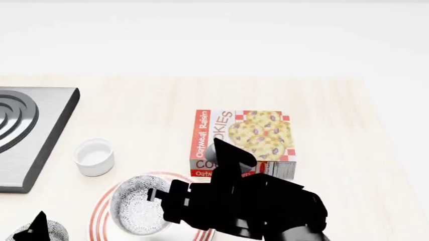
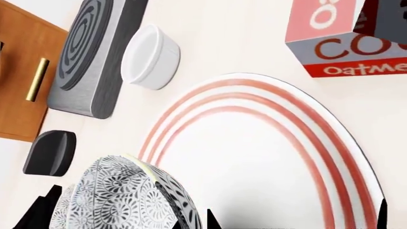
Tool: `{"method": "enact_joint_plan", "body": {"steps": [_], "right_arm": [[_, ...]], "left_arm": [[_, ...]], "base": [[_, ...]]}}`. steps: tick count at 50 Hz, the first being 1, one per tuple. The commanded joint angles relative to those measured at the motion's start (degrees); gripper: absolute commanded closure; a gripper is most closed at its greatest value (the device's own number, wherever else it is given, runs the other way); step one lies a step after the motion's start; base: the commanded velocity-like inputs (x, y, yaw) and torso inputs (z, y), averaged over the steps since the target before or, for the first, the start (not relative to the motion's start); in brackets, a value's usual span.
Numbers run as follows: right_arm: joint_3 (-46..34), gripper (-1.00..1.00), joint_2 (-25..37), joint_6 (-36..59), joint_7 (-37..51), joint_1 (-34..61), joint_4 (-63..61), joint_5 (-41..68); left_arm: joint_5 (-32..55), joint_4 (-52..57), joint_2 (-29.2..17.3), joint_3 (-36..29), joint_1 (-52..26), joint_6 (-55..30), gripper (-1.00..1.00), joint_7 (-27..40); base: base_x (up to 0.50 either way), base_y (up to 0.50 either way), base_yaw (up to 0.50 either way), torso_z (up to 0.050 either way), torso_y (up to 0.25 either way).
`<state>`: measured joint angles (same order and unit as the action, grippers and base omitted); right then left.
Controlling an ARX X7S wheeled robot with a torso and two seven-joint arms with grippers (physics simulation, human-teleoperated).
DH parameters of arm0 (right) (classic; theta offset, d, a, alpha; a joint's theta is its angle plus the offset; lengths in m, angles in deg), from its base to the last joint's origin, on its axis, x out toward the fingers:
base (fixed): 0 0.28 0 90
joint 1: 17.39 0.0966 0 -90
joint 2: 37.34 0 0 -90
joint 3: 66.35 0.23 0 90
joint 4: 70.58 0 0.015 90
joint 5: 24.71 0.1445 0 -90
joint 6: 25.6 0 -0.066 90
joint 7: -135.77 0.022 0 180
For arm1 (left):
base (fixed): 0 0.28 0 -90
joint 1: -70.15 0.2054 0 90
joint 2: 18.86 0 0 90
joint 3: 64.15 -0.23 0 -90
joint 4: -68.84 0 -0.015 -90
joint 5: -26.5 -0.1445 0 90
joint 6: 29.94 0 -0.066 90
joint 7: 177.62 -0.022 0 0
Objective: Pick the akita bowl next to the plate and place it on the plate.
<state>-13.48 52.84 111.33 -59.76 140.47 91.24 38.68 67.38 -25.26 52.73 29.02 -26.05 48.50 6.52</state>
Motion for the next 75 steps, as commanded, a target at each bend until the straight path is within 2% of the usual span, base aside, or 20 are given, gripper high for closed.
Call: {"method": "enact_joint_plan", "body": {"steps": [1, 12, 41, 42, 51, 55, 75], "right_arm": [[-4.99, 1.0, 0.0, -1.64, -0.24, 0.88, 0.52, 6.29], [-9.72, 1.0, -0.12, -3.11, 0.09, 0.78, 1.04, 9.91], [-32.64, 1.0, -0.14, -10.5, -0.52, 1.47, 0.86, 28.71], [-33.05, -1.0, -0.13, -10.72, -0.55, 1.65, 1.08, 29.02], [-34.17, -1.0, 1.01, -12.96, 0.1, 2.37, -2.21, 29.28], [-33.93, -1.0, 3.95, -14.02, 2.79, 1.97, -9.04, 29.13], [-31.84, -1.0, 12.44, -15.08, 13.0, 1.98, -27.37, 30.2]], "left_arm": [[0.12, -0.09, -0.09, -0.12, 0.04, 0.16, -1.0, 0.01], [0.25, -0.21, -0.17, -0.23, 0.0, 0.28, -1.0, 0.03], [0.76, -0.1, -0.48, -0.49, -0.02, 0.28, -1.0, 0.28], [0.83, -0.01, -0.5, -0.48, 0.01, 0.21, -1.0, 0.33], [0.78, -0.39, -0.47, -0.64, -0.11, 0.47, -1.0, 0.24], [0.82, -0.52, -0.48, -0.68, -0.14, 0.53, -1.0, 0.22], [1.1, -0.1, -0.67, -0.89, -0.09, 0.4, -1.0, 0.67]], "base": [[0.0, 0.0, 0.0, 0.0, 0.0], [0.0, 0.0, 0.0, 0.0, 0.0], [0.0, 0.0, 0.0, 0.0, 0.0], [0.0, 0.0, 0.0, 0.0, 0.0], [0.0, 0.0, 0.0, 0.0, 0.0], [0.0, 0.0, 0.0, 0.0, 0.0], [0.0, 0.0, 0.0, 0.0, 0.0]]}}
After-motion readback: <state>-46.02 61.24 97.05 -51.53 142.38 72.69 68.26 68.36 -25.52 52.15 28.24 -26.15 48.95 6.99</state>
